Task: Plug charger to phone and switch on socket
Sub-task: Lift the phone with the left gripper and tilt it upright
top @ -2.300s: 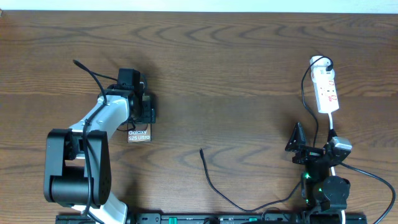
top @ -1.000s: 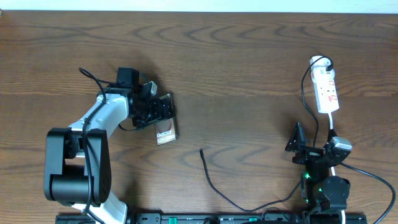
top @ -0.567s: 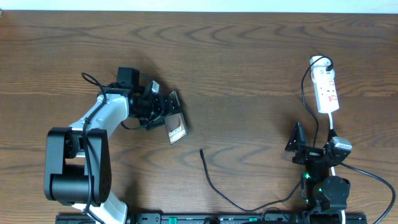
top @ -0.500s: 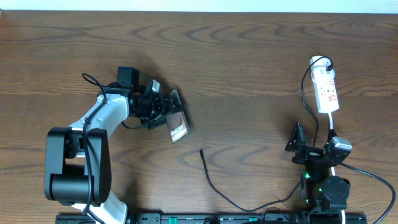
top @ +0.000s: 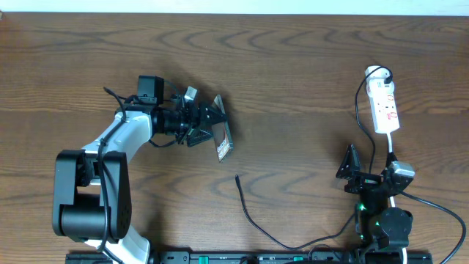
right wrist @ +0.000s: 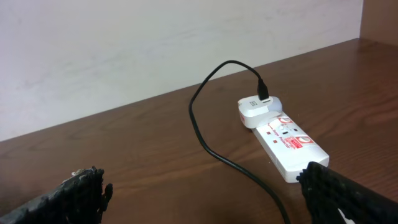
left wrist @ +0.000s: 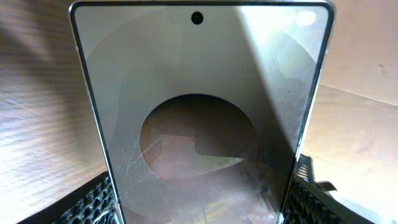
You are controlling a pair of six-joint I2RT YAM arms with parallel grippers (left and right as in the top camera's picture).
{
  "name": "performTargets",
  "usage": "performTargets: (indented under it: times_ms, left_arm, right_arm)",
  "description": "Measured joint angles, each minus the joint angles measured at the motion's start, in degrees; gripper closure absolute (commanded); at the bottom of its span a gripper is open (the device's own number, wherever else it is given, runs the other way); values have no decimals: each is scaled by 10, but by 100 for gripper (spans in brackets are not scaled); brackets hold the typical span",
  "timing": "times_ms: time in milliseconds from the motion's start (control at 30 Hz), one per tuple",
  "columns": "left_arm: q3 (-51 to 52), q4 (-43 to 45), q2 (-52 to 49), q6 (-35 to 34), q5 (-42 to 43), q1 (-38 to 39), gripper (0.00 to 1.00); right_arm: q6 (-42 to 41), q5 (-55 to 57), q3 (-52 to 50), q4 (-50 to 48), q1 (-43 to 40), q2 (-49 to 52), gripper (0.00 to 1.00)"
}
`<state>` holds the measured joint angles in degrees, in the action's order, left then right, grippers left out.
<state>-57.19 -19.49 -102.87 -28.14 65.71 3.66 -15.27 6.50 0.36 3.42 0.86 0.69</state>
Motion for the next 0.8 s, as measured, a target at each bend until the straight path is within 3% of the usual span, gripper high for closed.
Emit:
performTargets:
  times_ms: [367, 800]
  left_arm:
    - [0, 10, 0, -29, 84, 0, 31]
    - [0, 19, 0, -139, 114, 0, 31]
  right_arm:
    - [0, 0, 0, 0, 0, 0, 1]
    - [0, 0, 0, 0, 0, 0, 1]
